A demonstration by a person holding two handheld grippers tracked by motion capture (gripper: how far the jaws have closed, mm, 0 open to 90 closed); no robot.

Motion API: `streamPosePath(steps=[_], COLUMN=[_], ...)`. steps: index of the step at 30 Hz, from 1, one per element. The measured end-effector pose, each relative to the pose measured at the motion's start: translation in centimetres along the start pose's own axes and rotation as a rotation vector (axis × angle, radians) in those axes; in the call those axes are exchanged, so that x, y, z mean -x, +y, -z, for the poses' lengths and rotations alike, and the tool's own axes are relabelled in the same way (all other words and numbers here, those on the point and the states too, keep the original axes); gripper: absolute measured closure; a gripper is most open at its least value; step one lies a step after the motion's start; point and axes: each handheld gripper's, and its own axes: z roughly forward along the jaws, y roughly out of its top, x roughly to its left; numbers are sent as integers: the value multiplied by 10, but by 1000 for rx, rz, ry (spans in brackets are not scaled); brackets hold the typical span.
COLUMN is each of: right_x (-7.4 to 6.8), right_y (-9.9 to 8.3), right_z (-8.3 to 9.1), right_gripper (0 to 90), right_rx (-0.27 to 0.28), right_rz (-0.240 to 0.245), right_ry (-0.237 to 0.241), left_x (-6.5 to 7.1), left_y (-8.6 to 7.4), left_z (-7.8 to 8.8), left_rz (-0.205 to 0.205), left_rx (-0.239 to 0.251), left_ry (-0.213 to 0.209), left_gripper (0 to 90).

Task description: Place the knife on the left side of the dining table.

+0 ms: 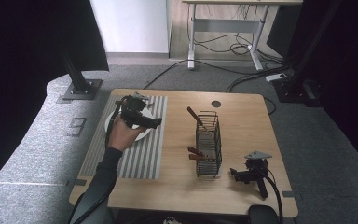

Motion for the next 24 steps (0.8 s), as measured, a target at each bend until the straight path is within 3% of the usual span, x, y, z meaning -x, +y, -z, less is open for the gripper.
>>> streamPosePath(steps=[6,18,24], right_x=[0,0,0], right_y=[0,0,0], right_z=[0,0,0], right_gripper=[0,0,0], right_rx=[0,0,0], right_rz=[0,0,0], right_ry=[0,0,0], left_x=[10,32,37], left_y=[16,49,57], left_z=[-7,-24,-39], left_rz=[-3,60,104], left_rx=[-8,0,0], left_ry=[-4,-31,-59], left_gripper=[0,107,143])
